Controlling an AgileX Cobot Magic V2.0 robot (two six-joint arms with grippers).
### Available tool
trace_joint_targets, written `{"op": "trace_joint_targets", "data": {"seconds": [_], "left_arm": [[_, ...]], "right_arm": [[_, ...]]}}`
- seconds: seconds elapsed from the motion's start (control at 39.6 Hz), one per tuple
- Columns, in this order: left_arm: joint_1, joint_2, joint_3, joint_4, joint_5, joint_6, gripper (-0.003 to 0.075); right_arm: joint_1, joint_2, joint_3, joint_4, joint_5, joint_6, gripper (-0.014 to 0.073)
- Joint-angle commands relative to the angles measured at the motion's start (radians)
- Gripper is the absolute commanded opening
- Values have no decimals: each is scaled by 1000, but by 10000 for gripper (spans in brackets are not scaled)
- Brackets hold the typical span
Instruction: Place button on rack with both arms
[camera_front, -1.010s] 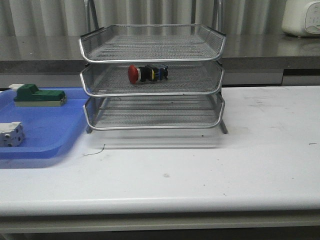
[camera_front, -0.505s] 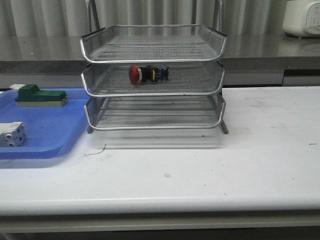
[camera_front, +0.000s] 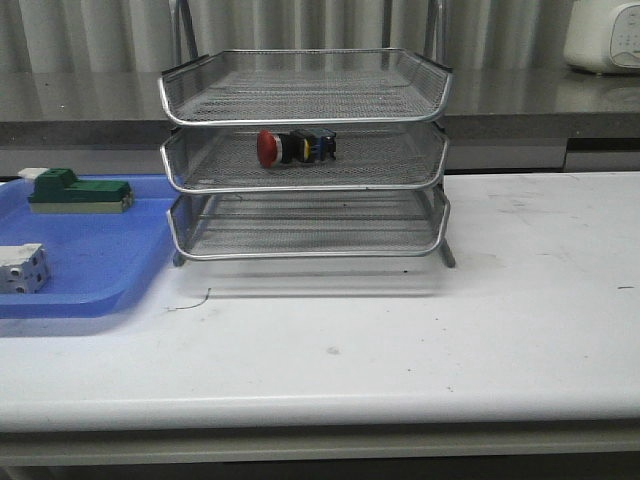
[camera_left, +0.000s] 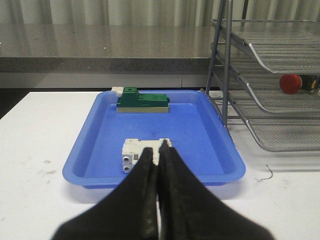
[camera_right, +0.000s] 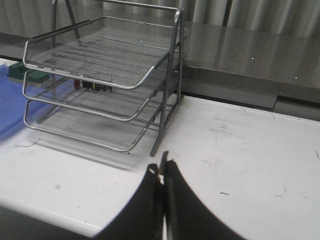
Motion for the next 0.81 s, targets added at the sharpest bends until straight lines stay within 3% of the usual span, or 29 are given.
{"op": "trace_joint_targets", "data": {"seconds": [0.0, 0.78], "left_arm": [[1, -23, 10, -1, -83, -12, -19], [1, -23, 10, -1, -83, -12, -19]], "right_arm": [[-5, 12, -23, 0, -68, -5, -109], [-5, 12, 9, -16, -103, 0, -109]]}}
